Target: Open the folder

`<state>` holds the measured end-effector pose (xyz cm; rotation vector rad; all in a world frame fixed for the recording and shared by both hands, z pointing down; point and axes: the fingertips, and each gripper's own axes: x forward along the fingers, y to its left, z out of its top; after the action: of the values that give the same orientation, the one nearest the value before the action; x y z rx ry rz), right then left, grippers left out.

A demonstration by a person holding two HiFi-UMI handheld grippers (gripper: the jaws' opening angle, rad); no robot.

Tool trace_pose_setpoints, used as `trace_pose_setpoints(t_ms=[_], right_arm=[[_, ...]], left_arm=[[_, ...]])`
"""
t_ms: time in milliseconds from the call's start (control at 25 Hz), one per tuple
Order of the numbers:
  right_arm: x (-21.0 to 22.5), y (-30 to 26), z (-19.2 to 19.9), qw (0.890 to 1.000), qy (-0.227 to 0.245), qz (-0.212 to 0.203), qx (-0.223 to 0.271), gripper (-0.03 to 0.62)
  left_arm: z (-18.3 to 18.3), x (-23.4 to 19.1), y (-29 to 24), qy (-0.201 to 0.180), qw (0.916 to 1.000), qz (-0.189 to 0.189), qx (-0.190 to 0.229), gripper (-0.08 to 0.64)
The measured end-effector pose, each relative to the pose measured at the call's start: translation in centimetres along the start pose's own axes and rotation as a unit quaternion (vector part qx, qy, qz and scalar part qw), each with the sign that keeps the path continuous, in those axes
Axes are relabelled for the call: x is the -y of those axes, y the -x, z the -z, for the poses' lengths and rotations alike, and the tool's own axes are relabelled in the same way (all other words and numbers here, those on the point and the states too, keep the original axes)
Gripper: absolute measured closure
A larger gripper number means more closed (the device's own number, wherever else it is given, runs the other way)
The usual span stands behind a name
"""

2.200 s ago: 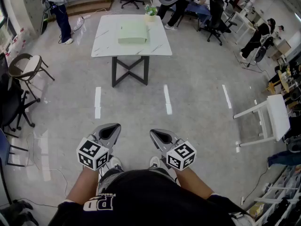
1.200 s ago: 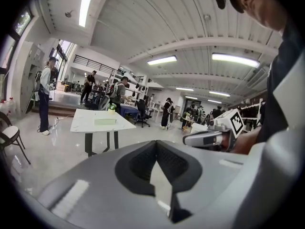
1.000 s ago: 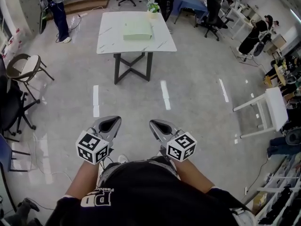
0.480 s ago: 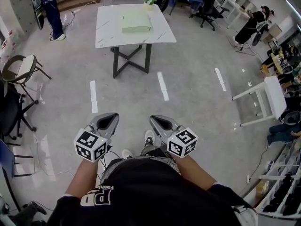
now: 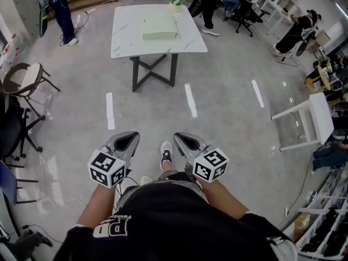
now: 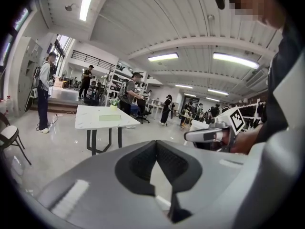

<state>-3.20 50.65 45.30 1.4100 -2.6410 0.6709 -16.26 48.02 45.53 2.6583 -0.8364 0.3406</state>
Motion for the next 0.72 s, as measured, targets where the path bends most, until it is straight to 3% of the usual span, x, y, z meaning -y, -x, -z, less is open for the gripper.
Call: trace_pose_setpoints(t_ms=[520, 720], right_arm=[[9.3, -8.4, -8.9, 0.999, 0.04, -0.036, 0.008, 0.595], [13.1, -10.4, -10.7, 0.998, 0.047, -0.045, 0.0, 0.595]], left_arm=[[-8.2, -7.1, -9.6, -0.013, 0.9993, -0.036, 0.005, 0.511], [-10.0, -8.9, -13.2, -0.011, 0.9988, -0.046, 0.01, 0.511]])
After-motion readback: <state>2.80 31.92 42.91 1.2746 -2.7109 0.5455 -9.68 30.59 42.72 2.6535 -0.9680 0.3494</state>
